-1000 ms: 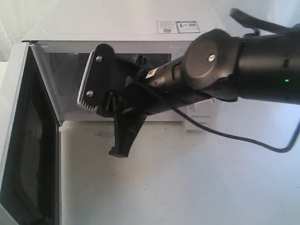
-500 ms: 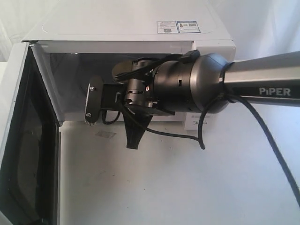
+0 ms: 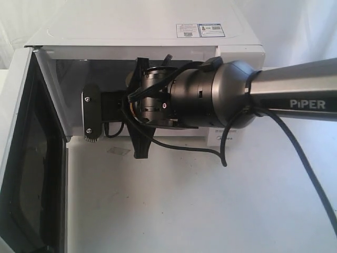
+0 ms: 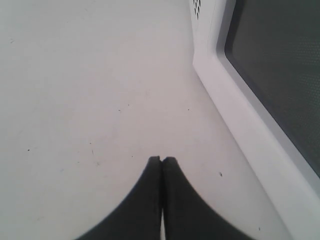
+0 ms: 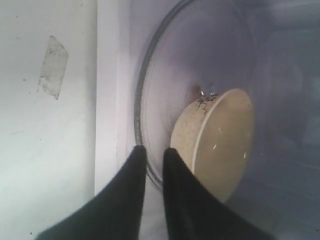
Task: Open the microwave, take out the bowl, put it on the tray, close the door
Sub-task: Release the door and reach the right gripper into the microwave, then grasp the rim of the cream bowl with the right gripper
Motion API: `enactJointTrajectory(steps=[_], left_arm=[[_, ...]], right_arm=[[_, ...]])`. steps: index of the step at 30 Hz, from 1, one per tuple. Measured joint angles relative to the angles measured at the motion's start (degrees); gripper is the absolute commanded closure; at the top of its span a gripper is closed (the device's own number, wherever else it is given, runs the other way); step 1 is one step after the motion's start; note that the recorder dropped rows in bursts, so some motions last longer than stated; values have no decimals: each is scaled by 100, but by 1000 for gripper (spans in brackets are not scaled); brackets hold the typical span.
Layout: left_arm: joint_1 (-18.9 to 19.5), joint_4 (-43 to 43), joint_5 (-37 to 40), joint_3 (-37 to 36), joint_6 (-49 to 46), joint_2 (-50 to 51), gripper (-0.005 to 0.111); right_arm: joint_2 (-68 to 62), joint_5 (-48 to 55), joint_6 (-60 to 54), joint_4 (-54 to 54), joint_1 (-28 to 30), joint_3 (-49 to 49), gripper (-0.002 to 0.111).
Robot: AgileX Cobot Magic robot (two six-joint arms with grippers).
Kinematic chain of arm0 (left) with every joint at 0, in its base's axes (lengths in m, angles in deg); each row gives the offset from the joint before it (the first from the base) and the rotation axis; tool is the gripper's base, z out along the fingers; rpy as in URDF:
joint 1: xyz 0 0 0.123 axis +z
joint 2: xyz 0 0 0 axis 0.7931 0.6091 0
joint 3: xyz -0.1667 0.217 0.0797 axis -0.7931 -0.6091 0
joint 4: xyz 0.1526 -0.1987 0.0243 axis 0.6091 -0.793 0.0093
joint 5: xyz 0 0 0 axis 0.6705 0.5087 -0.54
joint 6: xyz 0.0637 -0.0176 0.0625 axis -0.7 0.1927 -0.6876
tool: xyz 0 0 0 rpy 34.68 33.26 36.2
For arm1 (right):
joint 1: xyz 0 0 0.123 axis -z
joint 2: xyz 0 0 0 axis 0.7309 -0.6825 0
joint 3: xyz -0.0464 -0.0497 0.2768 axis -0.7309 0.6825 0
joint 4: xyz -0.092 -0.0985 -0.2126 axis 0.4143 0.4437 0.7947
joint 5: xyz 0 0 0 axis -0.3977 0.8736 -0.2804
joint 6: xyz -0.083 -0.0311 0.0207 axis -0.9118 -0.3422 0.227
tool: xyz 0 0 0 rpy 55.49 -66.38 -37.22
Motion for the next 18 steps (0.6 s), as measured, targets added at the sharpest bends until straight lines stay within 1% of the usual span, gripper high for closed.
enactJointTrajectory(steps=[2,4,6,13,15,18], left_arm=[[0,0,0,0,0,0,107],[0,0,0,0,0,0,107],[0,0,0,0,0,0,107],[0,0,0,0,0,0,107],[0,0,0,0,0,0,107],[0,0,0,0,0,0,107]], right_arm=[[0,-13,0,-11,0,0,64],[0,-22,0,-11,0,0,54],[-27,-22,0,-11,0,-11,53],[-464,-35,94,140,0,-11,53],[-543,-23,400,391,0,-11,53],[-581,132,1487,1246,0,-11,53]])
